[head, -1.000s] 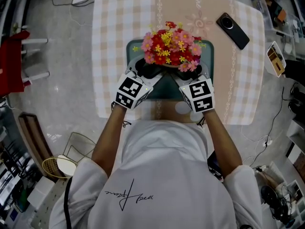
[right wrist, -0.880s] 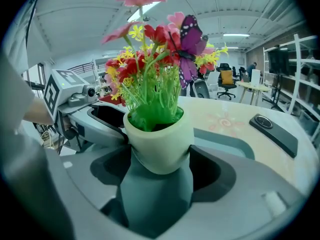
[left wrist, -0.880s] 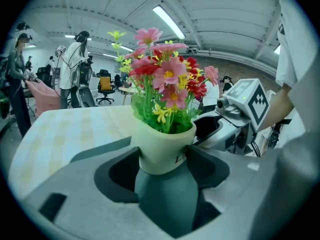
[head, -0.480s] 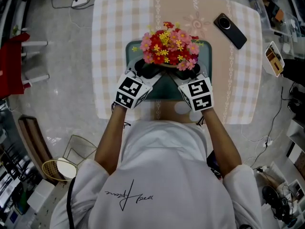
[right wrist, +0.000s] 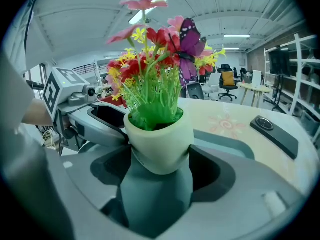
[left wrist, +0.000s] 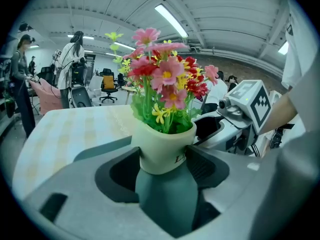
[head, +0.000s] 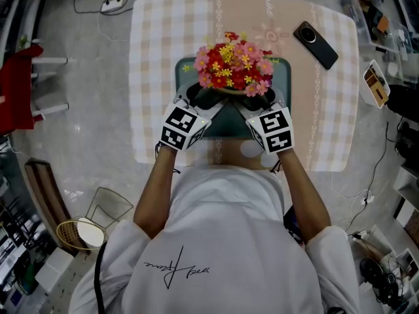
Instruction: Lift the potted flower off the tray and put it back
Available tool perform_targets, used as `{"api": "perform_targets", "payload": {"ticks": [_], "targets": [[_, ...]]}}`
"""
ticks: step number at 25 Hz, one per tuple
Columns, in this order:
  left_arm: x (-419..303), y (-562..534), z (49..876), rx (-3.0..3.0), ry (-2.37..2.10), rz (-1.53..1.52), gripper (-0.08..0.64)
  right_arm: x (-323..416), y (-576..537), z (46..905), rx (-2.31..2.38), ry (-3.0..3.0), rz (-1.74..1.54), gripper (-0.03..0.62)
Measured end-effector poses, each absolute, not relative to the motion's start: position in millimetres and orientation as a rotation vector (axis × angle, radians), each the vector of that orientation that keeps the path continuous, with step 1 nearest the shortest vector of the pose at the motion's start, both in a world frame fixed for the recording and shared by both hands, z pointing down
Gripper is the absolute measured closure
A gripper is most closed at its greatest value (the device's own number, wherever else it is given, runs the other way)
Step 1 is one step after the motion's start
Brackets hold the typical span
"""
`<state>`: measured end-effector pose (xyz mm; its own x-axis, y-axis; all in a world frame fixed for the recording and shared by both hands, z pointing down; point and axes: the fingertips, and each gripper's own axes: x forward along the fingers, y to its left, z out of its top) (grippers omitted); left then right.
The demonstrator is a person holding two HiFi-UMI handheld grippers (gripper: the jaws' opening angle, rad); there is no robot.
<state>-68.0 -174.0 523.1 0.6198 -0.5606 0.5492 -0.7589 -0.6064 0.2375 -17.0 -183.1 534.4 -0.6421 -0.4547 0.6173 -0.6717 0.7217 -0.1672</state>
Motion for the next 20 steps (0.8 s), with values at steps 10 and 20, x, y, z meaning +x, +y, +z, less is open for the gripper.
{"api": "perform_targets", "payload": {"ticks": [10, 20], "targets": [[-71.8, -169.4, 516.0, 2.392, -1.031, 0.578, 0.273, -20.7, -178.3, 526.8, 0.857, -2.396, 0.529, 0.227], [-75.9, -162.0, 510.1, 2.384, -1.043, 0.593, 0.273, -25.0, -171.4, 520.8, 0.847, -2.406, 0.519, 0.229]]}}
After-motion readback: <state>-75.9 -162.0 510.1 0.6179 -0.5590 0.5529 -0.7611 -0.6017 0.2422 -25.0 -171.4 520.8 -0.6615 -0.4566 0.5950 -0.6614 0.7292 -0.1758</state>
